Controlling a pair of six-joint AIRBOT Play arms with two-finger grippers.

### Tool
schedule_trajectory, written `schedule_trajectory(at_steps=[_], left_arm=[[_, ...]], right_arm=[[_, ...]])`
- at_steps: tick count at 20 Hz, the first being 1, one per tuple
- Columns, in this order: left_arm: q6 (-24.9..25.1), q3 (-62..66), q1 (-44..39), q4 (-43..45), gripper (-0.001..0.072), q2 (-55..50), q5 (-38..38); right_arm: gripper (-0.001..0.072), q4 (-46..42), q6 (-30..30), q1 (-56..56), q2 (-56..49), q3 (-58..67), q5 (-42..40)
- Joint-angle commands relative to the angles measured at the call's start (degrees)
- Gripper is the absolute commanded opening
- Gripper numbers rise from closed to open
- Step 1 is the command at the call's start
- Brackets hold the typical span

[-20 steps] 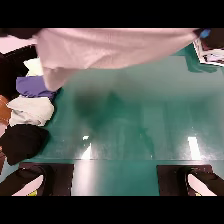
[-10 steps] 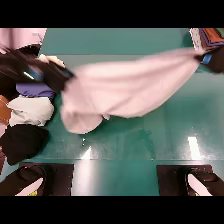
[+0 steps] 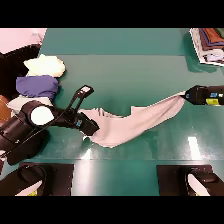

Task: Fold the shirts.

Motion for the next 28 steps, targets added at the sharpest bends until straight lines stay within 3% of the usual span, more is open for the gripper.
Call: schedule_trajectory(at_steps=[1,6,8,16,19,25,28], left_arm=[[0.02,2.91,2.32,1.79,0.0438,0.04,-0.98],[0.35,8.26,19.80,4.79,0.0437,-1.09,-3.32],[2.25,6.97,23.17,4.72,0.0437,-4.66,-6.34],[8.02,2.86,23.23,-5.77,0.0439,-21.79,-5.18],[8.00,2.86,23.23,-8.39,0.0438,-22.45,-2.16],[7.98,2.58,22.71,-8.26,0.0434,-22.47,-3.30],[8.07,2.56,22.71,-8.26,0.0122,-22.47,-3.32]], right_arm=[[0.0010,-0.55,0.44,-0.02,0.28,-1.22,0.00],[0.0010,-0.50,0.44,-0.02,0.26,-1.25,-0.04],[0.0010,-0.52,0.46,-0.02,0.13,-1.25,-0.52],[0.0010,-0.24,0.72,-0.02,0.13,-1.25,-0.46],[0.0010,-0.24,0.72,-0.02,0.13,-1.25,-0.44],[0.0010,-0.24,0.72,-0.02,0.13,-1.25,-0.52],[0.0010,-0.22,0.76,-0.02,0.13,-1.25,-0.52]])
